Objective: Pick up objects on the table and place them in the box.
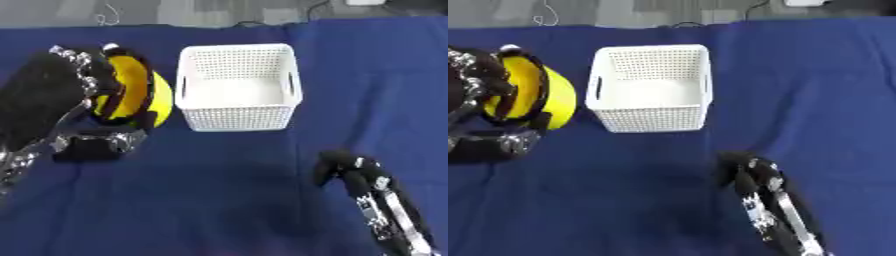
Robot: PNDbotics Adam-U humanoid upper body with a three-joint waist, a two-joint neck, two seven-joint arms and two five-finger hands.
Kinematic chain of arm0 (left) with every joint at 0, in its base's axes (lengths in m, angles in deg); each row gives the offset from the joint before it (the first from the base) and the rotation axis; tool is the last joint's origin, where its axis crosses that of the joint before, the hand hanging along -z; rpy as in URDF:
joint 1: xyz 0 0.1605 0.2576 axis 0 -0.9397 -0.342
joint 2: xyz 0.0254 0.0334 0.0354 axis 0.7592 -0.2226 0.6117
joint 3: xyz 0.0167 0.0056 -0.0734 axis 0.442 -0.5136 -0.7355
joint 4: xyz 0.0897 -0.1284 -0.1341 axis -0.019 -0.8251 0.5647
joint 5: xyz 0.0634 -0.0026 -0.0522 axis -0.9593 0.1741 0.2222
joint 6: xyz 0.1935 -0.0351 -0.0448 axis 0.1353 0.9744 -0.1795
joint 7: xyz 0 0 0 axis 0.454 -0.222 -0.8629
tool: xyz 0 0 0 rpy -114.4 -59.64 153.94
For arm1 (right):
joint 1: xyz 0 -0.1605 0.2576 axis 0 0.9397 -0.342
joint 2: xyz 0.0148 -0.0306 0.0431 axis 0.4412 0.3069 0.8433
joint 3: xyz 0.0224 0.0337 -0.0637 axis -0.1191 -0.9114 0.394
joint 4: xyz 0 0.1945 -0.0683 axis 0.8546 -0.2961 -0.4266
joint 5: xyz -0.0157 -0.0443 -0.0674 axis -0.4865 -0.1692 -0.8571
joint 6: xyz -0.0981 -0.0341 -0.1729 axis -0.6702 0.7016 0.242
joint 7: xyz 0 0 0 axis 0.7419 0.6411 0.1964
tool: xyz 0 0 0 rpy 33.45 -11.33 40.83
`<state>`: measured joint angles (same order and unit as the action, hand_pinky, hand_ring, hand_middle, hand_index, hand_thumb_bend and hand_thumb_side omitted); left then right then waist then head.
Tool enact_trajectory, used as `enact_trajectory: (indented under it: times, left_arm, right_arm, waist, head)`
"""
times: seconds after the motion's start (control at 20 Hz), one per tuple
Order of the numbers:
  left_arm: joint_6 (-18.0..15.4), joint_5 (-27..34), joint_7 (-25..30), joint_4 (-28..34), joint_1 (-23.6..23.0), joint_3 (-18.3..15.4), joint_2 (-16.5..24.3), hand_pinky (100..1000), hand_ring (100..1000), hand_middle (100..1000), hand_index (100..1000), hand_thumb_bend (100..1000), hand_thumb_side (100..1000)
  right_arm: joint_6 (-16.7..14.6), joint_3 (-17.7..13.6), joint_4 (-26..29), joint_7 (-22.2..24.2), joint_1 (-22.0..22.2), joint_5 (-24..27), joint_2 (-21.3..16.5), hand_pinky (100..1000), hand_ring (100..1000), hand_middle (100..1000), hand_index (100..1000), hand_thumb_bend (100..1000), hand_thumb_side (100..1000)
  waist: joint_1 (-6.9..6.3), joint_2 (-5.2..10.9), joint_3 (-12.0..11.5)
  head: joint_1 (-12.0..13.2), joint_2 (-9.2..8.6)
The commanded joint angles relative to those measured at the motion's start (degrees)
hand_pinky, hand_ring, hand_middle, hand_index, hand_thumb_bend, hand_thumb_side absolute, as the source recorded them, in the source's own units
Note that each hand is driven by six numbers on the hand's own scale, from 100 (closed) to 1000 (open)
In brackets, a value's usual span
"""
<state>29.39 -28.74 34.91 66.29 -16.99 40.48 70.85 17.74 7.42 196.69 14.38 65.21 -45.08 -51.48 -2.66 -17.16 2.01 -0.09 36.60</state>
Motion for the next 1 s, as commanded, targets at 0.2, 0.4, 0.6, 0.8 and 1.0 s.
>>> enact_trajectory:
  times: [0.2, 0.4, 0.6, 0.8, 1.0]
  left_arm:
    - [-0.3, 0.4, -0.1, 0.9, 3.8, 0.1, 2.7, 100, 100, 100, 166, 100, 630]
    - [-0.8, 0.9, 0.6, 0.9, 6.0, 1.0, 3.0, 100, 100, 100, 168, 100, 630]
    - [-1.1, 1.5, 1.1, 0.9, 7.8, 1.8, 3.4, 100, 100, 100, 169, 100, 630]
    - [-1.2, 1.5, 1.0, 0.9, 9.4, 2.4, 3.7, 100, 100, 100, 171, 100, 630]
    - [-1.2, 1.3, 0.7, 0.9, 10.2, 2.8, 4.1, 100, 100, 100, 171, 100, 630]
  right_arm:
    - [0.5, -0.1, 0.7, 0.2, -0.8, 0.4, -0.7, 504, 554, 598, 820, 100, 883]
    - [0.9, -0.1, 0.7, 0.4, -1.5, 0.5, -1.0, 504, 554, 599, 821, 100, 888]
    - [1.3, -0.2, 0.7, 0.6, -2.1, 0.5, -1.2, 504, 554, 599, 822, 100, 892]
    - [2.0, -0.4, 0.7, 0.6, -3.2, 0.2, -1.6, 504, 555, 599, 823, 100, 887]
    - [3.0, -0.7, 0.7, 0.8, -4.3, 0.0, -1.7, 504, 555, 599, 824, 100, 918]
  waist:
    - [-0.79, 0.86, 0.8]
    - [-1.42, 0.42, 1.6]
    - [-2.06, -0.02, 2.4]
    - [-2.98, -0.69, 3.2]
    - [-3.85, -1.61, 4.3]
  head:
    - [-0.1, -1.08]
    - [0.2, -1.18]
    - [0.4, -1.37]
    - [0.6, -1.60]
    - [0.7, -2.19]
